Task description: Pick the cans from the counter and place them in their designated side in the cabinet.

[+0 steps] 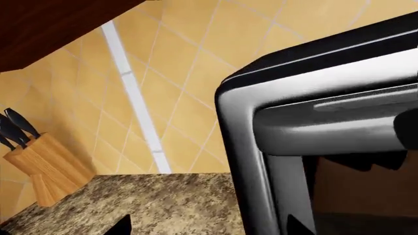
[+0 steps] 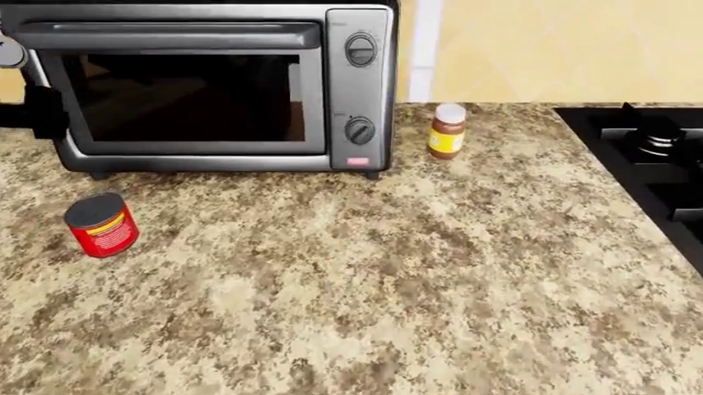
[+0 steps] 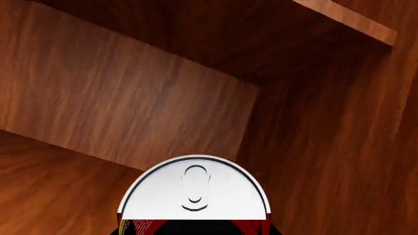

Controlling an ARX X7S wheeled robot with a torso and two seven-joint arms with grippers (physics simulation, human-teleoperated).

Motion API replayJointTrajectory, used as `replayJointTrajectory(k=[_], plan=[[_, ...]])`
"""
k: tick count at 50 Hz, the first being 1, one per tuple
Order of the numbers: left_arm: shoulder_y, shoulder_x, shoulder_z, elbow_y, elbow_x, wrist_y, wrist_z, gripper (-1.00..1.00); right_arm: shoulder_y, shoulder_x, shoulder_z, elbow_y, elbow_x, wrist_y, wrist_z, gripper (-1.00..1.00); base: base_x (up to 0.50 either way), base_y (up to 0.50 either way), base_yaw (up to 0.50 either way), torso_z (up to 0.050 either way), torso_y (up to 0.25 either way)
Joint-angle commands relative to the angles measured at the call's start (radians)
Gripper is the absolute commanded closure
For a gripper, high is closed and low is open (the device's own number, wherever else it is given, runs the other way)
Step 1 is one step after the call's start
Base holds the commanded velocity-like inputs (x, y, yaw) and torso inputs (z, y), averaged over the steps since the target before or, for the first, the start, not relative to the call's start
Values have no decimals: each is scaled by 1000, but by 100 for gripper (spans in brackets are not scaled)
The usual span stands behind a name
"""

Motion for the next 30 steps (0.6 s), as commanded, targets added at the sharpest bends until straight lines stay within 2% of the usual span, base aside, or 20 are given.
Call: replayJointTrajectory(k=[1, 10, 16, 21, 30], plan=[[20, -5, -21, -25, -2, 25, -12, -100, 6, -44, 9, -15, -15, -18, -36, 100, 473, 285, 0, 0, 0], [46, -10, -40, -31, -9, 35, -19, -100, 6, -58, -47, -9, 53, -28, -24, 100, 480, 361, 0, 0, 2], [50, -10, -40, -28, -10, 30, -19, -100, 6, -58, -13, -4, 49, -32, 13, 100, 473, 341, 0, 0, 0], [53, -12, -40, -10, -12, 16, -18, -100, 6, -51, 13, 4, 51, -31, 66, 100, 14, 1, -3, 0, 0], [94, -27, -73, 49, -22, -18, -32, -100, 6, -51, 13, 4, 51, -31, 66, 100, 21, 5, -10, 2, 0]])
